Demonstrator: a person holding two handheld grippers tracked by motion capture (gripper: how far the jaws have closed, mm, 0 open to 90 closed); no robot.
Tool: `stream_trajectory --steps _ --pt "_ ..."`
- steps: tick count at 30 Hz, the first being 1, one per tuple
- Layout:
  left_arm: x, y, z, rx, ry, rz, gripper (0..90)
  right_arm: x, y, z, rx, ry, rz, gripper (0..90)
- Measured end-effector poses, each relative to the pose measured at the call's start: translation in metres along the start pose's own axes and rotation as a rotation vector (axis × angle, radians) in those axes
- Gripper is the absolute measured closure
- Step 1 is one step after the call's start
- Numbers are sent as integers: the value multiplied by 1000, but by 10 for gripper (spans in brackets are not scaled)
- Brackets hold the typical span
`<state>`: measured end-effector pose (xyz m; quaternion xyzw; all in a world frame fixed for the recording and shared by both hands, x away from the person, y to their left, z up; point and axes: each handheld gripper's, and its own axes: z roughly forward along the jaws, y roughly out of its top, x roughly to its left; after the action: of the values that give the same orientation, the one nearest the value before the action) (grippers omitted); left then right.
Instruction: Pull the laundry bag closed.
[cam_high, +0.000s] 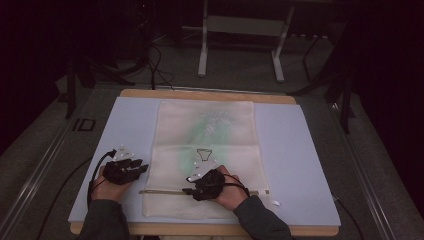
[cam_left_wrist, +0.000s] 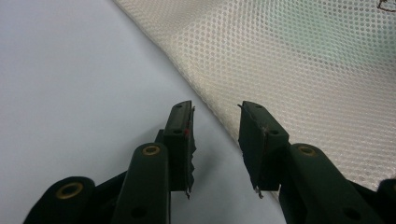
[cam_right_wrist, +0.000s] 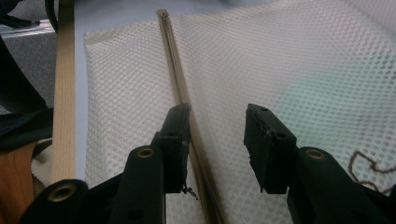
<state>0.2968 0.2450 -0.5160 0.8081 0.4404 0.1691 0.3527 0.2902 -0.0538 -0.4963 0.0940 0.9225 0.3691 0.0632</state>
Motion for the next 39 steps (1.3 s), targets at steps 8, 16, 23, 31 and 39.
stream_trajectory --steps 8,16,23,31,39 --pt "1 0 -1 -5 0 -6 643 -1 7 7 -5 6 -1 613" --pt "2 0 -2 -10 -10 -14 640 -1 14 15 -11 21 -7 613" --pt "2 0 -2 -14 -13 -20 638 -1 18 23 -11 31 -11 615" --pt "2 0 -1 -16 -16 -23 635 3 26 32 -18 50 -16 618" --pt "3 0 -2 -22 -16 -27 635 9 35 44 -20 50 -31 688"
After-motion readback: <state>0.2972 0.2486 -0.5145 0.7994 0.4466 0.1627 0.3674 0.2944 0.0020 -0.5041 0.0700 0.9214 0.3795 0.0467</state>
